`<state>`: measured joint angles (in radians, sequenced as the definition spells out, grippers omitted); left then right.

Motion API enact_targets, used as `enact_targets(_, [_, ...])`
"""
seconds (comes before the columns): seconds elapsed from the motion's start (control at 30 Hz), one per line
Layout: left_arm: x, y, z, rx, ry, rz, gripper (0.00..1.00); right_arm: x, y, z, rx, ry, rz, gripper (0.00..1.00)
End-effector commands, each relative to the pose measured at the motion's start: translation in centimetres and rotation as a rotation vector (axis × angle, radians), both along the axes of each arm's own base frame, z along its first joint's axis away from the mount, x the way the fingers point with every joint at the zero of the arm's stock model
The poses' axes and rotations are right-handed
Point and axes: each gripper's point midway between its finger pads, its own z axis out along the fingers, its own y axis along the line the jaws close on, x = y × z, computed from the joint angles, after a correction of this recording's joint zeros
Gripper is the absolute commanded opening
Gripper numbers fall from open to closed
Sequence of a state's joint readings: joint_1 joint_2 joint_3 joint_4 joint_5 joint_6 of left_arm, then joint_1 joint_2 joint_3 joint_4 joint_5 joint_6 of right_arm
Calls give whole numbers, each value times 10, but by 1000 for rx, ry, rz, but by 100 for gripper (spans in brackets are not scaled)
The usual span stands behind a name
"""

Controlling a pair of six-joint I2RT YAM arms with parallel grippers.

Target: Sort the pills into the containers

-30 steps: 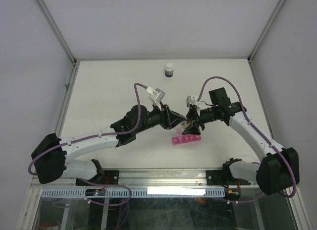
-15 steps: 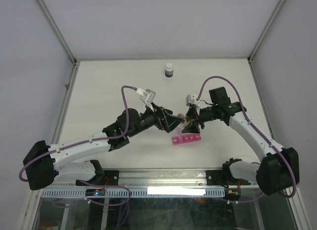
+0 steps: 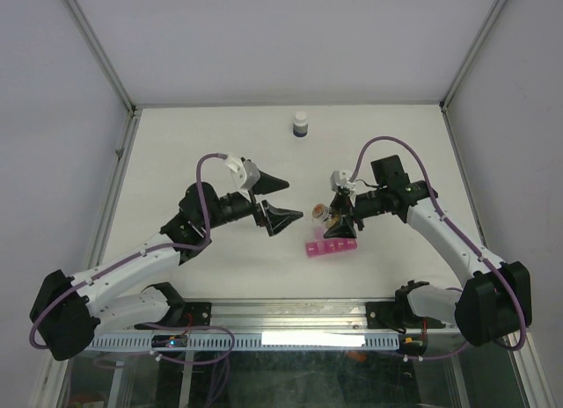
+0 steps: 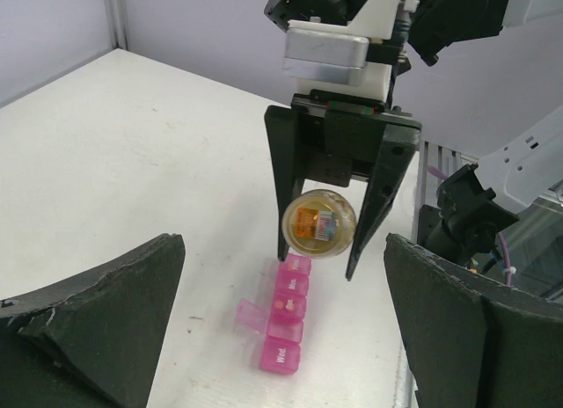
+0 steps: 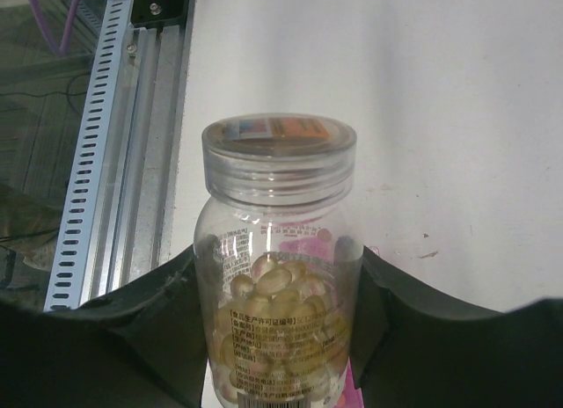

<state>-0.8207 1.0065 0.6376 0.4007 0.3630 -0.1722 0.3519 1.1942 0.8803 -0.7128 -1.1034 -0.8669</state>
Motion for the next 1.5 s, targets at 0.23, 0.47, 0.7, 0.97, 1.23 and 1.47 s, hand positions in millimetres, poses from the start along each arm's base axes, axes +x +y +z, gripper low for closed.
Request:
enact_targets(0.23, [-6,-23,5,28,-231,-249,90,-2,2,16,49,-69,51,0])
enact_targets(0.47, [4,-36,-4,77,-334,-276,89,-2,1,14,41,-68,58,0])
enact_targets(0.7, [3,-67,-20,169,-363,-266,86,-3,2,16,44,-71,60,0])
enact_targets(0.97, [1,-70,-25,192,-350,-278,70,-3,2,15,44,-69,60,0])
enact_targets(1.23, [-2,-74,-27,195,-319,-310,36,-4,2,15,44,-68,60,0])
enact_targets(1.47, [-4,-74,-14,109,-88,-260,0,0,1,16,38,-65,43,0])
